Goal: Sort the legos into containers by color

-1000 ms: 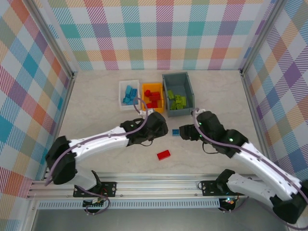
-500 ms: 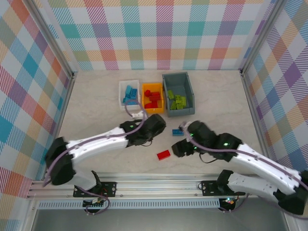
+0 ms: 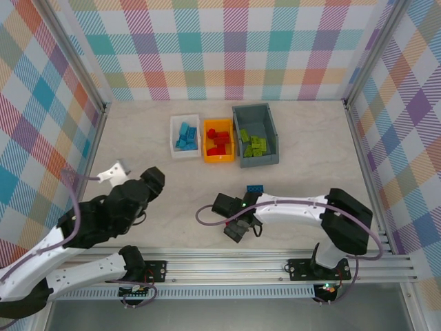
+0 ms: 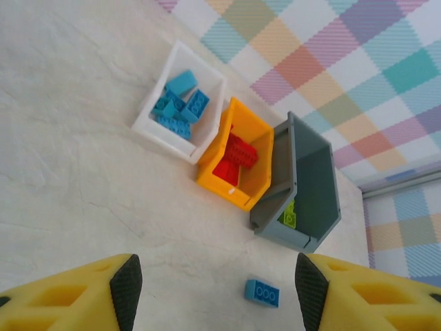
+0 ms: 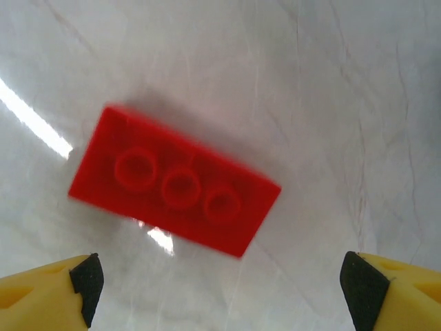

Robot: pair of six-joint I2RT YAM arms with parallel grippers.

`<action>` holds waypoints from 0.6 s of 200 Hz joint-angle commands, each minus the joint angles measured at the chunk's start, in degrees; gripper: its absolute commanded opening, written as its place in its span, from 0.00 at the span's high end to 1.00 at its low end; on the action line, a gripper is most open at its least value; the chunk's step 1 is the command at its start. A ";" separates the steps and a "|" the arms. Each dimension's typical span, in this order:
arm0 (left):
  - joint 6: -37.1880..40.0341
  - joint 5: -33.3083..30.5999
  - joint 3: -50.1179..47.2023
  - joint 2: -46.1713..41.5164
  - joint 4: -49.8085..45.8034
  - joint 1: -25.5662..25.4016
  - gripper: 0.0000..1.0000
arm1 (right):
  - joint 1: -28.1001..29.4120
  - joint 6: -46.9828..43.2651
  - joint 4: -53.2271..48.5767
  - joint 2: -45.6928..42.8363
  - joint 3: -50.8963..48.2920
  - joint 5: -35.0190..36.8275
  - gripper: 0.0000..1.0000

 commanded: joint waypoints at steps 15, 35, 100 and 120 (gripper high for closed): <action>4.43 -1.66 1.04 -3.56 -3.66 0.61 0.38 | -2.87 -0.85 2.42 6.49 4.55 1.14 0.11; 4.85 -0.24 2.02 -4.24 -4.37 0.61 0.38 | -4.96 -0.70 3.48 7.52 5.45 -0.69 0.16; 5.29 4.20 0.31 -4.51 -2.06 0.61 0.38 | -10.02 0.29 5.65 8.33 5.75 -8.83 0.54; 5.57 4.61 0.17 -4.18 -1.47 0.56 0.38 | -10.61 1.36 6.23 7.92 5.06 -10.38 0.59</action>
